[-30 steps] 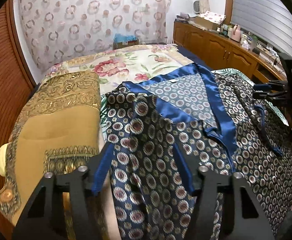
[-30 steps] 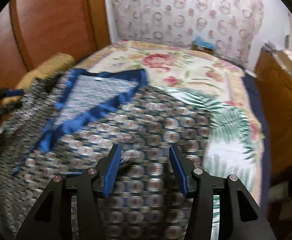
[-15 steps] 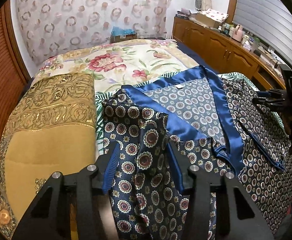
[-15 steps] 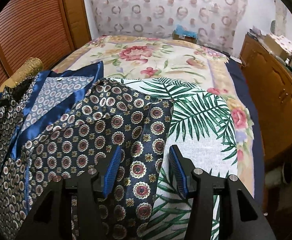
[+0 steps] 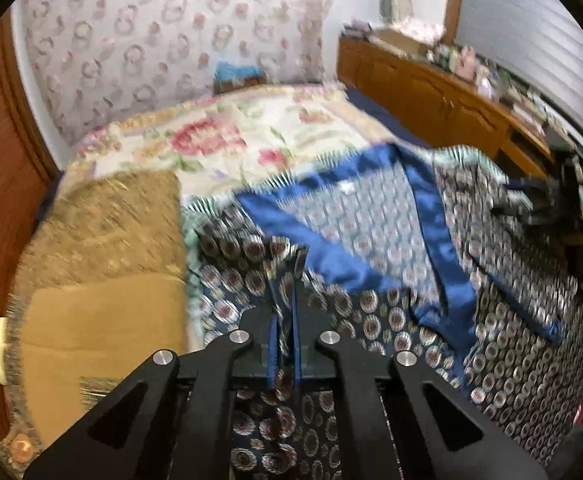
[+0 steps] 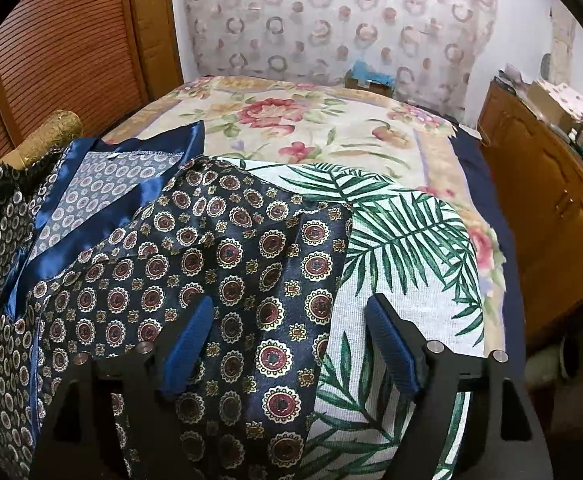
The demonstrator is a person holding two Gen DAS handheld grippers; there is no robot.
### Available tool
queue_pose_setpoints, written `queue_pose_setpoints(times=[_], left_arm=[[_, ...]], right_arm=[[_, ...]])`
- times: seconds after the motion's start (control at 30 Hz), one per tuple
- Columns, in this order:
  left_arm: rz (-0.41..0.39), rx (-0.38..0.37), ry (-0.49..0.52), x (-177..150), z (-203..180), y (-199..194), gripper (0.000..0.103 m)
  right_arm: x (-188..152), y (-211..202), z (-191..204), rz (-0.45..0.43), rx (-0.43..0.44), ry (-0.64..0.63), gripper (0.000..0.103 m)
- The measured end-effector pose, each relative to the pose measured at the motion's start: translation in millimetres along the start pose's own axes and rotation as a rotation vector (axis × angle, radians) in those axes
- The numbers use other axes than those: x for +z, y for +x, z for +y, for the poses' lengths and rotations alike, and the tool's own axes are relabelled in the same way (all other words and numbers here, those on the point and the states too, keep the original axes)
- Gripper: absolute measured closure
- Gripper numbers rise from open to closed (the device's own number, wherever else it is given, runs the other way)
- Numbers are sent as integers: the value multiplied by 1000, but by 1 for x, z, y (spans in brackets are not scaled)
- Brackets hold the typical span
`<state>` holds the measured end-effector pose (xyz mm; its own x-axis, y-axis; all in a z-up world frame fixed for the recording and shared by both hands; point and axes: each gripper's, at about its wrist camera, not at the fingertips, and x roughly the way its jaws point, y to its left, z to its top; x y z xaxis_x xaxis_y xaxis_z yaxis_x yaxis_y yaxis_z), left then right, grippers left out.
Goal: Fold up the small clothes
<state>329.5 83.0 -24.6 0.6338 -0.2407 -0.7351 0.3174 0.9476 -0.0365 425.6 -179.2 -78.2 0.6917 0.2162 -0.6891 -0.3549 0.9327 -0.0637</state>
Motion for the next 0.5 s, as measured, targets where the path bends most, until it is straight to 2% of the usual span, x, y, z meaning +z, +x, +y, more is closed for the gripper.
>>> queue_pose_setpoints(times=[0.13,0.2,0.33,0.5], left_arm=[[-82,62,-48,9,18,-27,99],[-97,96,-59,11,28,-36,99],[-99,139,-79,10,45,-45,100],[-82,137,-96,2,53,-43,100]], right_arm=[[0,0,0,2,-1,-4,20],[0,1,0,2,0,-4,20],[0,1,0,2,0,-4,20],[3,2,-1,15,7,-13,20]])
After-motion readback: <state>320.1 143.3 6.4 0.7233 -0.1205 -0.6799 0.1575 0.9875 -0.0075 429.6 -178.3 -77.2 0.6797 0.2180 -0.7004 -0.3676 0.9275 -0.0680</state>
